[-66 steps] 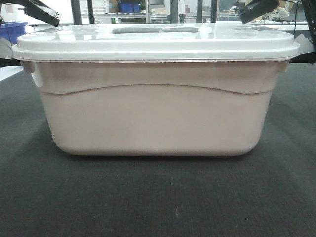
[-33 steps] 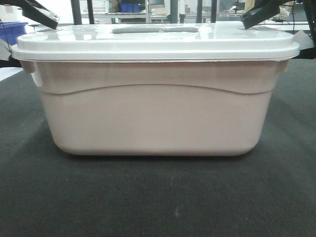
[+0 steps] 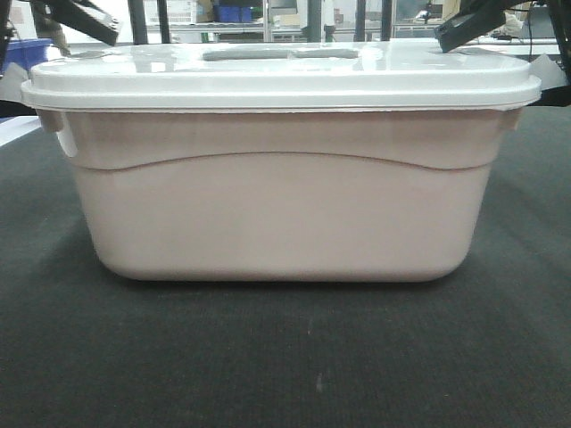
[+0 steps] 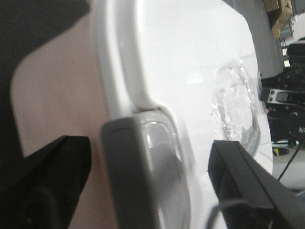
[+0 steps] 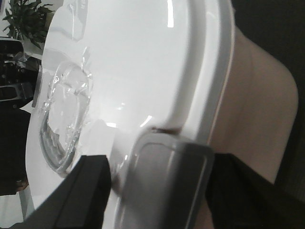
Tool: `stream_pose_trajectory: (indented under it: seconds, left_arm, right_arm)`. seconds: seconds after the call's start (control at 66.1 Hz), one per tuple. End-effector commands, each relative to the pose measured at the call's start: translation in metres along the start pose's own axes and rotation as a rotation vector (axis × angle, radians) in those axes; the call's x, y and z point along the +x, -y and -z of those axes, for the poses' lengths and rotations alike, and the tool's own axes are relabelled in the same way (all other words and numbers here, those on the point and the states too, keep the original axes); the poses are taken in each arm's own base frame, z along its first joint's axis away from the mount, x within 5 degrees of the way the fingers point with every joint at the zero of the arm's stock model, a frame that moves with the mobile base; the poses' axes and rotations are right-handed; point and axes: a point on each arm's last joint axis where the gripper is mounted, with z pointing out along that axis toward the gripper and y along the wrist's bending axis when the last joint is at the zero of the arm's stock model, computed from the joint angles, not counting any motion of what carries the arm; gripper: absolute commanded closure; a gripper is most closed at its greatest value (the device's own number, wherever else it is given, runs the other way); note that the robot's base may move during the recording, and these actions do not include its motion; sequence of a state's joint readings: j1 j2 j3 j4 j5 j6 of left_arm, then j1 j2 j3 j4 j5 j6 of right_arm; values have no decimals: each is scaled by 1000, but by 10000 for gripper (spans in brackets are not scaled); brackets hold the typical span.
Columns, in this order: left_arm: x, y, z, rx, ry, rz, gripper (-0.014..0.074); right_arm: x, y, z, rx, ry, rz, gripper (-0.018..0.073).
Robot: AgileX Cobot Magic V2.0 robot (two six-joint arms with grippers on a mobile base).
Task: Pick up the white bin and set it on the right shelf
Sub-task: 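Close both grippers on the grey lid handles at the bin ends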
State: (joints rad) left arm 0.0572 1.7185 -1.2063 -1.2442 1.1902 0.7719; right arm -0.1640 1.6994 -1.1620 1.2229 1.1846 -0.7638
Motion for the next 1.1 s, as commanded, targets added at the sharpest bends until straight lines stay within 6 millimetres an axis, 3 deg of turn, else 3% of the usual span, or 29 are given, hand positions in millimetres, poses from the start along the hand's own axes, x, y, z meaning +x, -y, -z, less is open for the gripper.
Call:
stream_pose_trajectory:
  seconds: [0.0,0.53,0.847,1.089]
  left_arm:
    - [0,37,8,148,-25,-52,188]
    - [0,37,8,144,-26,-52,191]
    - [-4,27,22,118,14,-32,232]
    - [-1,34,13,134,-16,-46,232]
  right_arm:
    - [-1,-31,11,-139,-11,54,51]
    - [0,-31,11,-147,-19,54,52]
    - [0,-32,11,-149,-22,55,52]
    - [0,-32,11,-149,-22,55,52]
